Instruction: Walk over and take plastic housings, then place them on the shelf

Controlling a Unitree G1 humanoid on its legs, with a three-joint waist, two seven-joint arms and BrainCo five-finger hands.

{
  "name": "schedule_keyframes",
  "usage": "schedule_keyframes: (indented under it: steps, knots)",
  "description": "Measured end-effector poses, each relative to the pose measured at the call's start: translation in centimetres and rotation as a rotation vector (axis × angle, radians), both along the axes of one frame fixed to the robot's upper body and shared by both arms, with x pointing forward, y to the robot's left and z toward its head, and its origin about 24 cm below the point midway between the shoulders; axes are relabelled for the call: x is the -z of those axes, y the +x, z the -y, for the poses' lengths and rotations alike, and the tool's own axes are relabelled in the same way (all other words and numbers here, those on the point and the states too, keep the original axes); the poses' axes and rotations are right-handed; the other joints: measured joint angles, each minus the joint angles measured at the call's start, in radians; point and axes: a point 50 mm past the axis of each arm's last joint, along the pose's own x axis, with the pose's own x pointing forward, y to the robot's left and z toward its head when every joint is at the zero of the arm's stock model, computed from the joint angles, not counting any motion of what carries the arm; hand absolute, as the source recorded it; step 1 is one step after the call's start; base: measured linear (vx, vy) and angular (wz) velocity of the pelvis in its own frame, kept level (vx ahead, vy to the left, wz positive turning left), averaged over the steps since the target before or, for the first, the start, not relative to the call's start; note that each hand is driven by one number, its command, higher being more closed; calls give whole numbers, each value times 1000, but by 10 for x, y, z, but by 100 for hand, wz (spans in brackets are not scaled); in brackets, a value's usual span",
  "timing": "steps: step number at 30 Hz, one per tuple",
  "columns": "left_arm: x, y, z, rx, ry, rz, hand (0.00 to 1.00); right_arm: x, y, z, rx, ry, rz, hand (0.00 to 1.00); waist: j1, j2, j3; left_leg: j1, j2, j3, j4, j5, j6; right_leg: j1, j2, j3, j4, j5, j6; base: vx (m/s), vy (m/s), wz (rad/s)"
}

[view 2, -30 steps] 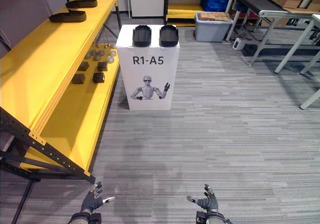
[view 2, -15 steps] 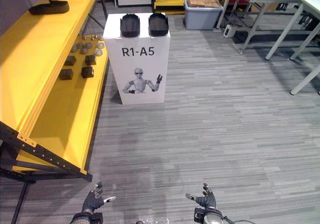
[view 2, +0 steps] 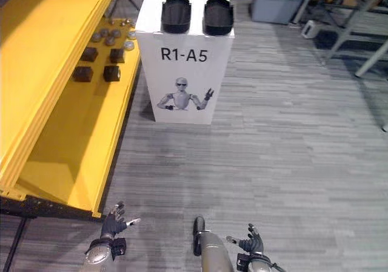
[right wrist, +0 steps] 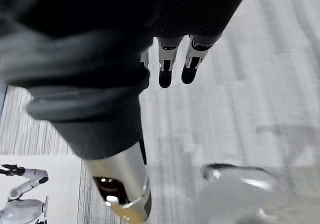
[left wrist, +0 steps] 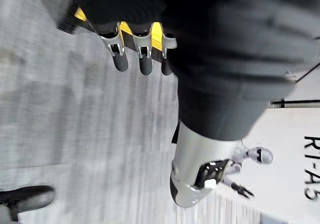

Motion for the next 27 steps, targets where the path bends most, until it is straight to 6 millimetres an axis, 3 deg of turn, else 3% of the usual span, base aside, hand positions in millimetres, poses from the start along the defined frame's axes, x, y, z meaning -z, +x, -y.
schedule_keyframes:
  steps: [1,2,3,4,5,7,9,11,12,13,14,16,17,18,20,21,23,25,27]
  knots:
    - [0,0,3,-6,-11,1,0,-1,1,-1,-1,1,6,0,-2,0,6,-8,-5,9,58,41,2,30,-4,-9,6,-15,-7,661,-246,33]
    - [2,-2,9,-16,-38,-5,0,0,-2,-2,-4,5,4,0,-8,3,12,-52,1,42,253,152,22,128,-3,-34,-20,-36,-16,636,-207,36]
    - [3,-7,14,-20,-58,-4,0,0,-5,-10,-30,15,10,0,2,1,13,-139,40,71,517,284,7,253,14,-24,-116,-44,-17,741,-215,23]
    - [0,-7,15,-21,-64,18,0,0,-4,-18,-35,38,22,0,17,0,14,-243,90,122,751,244,21,357,46,-11,-207,-52,-29,606,-151,-7]
    - [-1,-7,15,-24,-65,22,0,-1,-2,-21,-34,46,29,0,27,4,14,-296,110,142,829,216,24,399,58,1,-245,-54,-31,457,-106,-26]
    - [-2,-5,15,-39,-72,27,0,-2,5,-30,-29,75,52,0,57,-12,22,-434,132,185,885,157,23,490,70,33,-334,-54,-32,436,-63,-36]
    - [0,-7,17,-40,-80,17,0,-1,4,-34,-19,95,49,0,73,-15,25,-533,134,219,782,102,23,569,69,57,-401,-55,-30,460,-10,-37]
    - [5,-13,18,-46,-85,-8,0,3,1,-30,19,107,36,0,85,-25,31,-561,69,198,403,88,10,633,39,98,-420,-102,6,464,92,-47]
    - [5,-14,18,-45,-86,-11,0,5,-1,-27,42,109,24,0,86,-20,28,-551,49,172,276,106,7,642,35,110,-420,-117,16,457,154,-59]
    - [7,-15,19,-47,-86,-18,0,8,-6,-21,66,102,-4,0,93,-5,20,-532,36,133,115,237,9,656,40,145,-413,-153,35,471,178,-64]
    - [10,-18,17,-45,-79,-38,0,12,-8,-22,66,106,-28,0,96,-29,12,-508,10,143,116,255,76,668,11,171,-394,-187,53,476,176,-51]
    - [9,-13,15,-38,-70,-35,0,13,-13,-17,77,98,-39,0,88,-58,5,-504,-26,165,140,199,99,640,-39,173,-306,-230,81,459,140,-18]
    - [8,-12,17,-28,-72,-32,0,14,-16,-15,83,92,-45,0,91,-59,4,-489,-25,189,151,167,103,608,-52,184,-223,-241,100,436,128,-48]
    - [9,-13,19,-20,-72,-36,0,13,-15,-15,83,93,-41,0,102,-61,4,-459,-23,214,152,143,117,570,-59,198,-106,-247,110,540,159,-69]
    - [10,-16,21,-5,-71,-48,0,12,-14,-22,79,110,-28,0,95,-69,4,-363,-35,240,151,77,140,423,-98,188,292,-208,206,510,137,-43]
    - [10,-14,24,21,-65,-48,0,14,-18,-25,70,108,-36,0,76,-69,3,-307,-41,236,153,44,147,357,-121,162,449,-216,200,376,64,3]
    - [8,-11,25,27,-66,-38,0,14,-20,-29,49,107,-40,0,71,-71,0,-227,-42,234,125,14,148,260,-156,94,525,-218,195,571,29,10]
    - [5,-6,26,33,-65,-23,0,12,-18,-31,30,102,-26,0,59,-69,0,-166,-32,211,84,3,137,168,-170,26,476,-229,176,482,-48,26]
    - [4,-3,25,33,-60,-18,0,13,-19,-31,22,93,-37,0,40,-66,2,-92,1,174,42,-1,126,114,-130,6,235,-218,164,497,-146,53]
